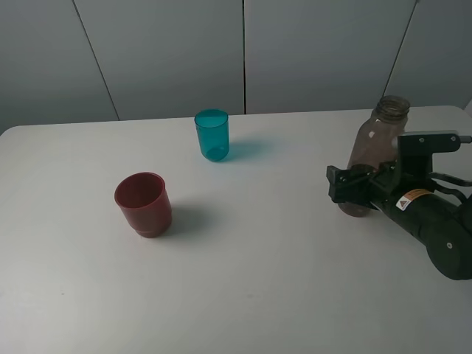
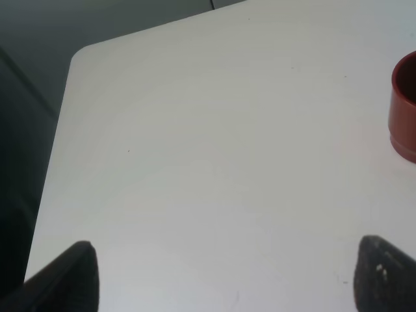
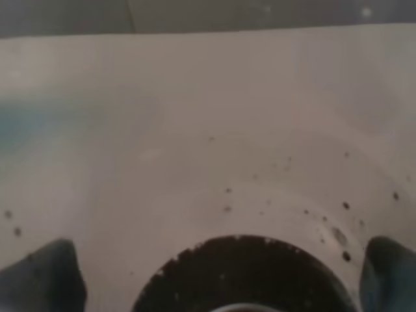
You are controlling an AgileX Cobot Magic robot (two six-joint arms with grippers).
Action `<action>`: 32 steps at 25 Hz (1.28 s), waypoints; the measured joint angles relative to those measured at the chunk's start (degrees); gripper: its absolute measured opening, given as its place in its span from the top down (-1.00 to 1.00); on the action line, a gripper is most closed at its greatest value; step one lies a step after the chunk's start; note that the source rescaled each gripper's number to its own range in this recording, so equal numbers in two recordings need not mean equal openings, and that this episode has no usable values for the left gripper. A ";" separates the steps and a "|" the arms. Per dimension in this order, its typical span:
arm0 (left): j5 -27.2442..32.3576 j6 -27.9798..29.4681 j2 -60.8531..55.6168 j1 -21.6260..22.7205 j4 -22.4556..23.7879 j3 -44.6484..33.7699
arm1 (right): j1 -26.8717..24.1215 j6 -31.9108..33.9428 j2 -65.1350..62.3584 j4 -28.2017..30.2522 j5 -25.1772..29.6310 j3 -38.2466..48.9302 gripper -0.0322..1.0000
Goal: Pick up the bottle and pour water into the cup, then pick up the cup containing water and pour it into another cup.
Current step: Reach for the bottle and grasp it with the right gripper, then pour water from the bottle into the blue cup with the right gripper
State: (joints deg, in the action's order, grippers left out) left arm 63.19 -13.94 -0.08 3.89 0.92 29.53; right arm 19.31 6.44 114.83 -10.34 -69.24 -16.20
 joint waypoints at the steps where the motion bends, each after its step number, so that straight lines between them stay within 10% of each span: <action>1: 0.00 0.00 0.00 0.00 0.00 0.00 | 0.00 0.00 0.00 -0.47 0.00 0.00 -1.00; 19: 0.00 0.00 0.00 0.00 0.00 0.00 | 0.00 1.51 0.00 -2.19 0.10 -1.02 -0.96; 21: 0.00 0.00 0.00 0.00 0.00 0.00 | 0.00 1.51 0.00 -2.19 0.10 -1.02 -0.27; 23: 0.00 0.00 0.00 0.00 0.00 0.00 | 0.00 1.51 0.00 -2.28 0.10 -1.02 0.92; 32: 0.00 0.00 0.00 0.00 0.00 0.00 | 0.00 2.81 0.00 0.13 0.10 -1.02 0.89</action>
State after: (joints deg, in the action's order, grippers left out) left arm 63.19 -13.94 -0.08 3.89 0.92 29.53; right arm 19.31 9.25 114.83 -10.21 -69.14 -17.22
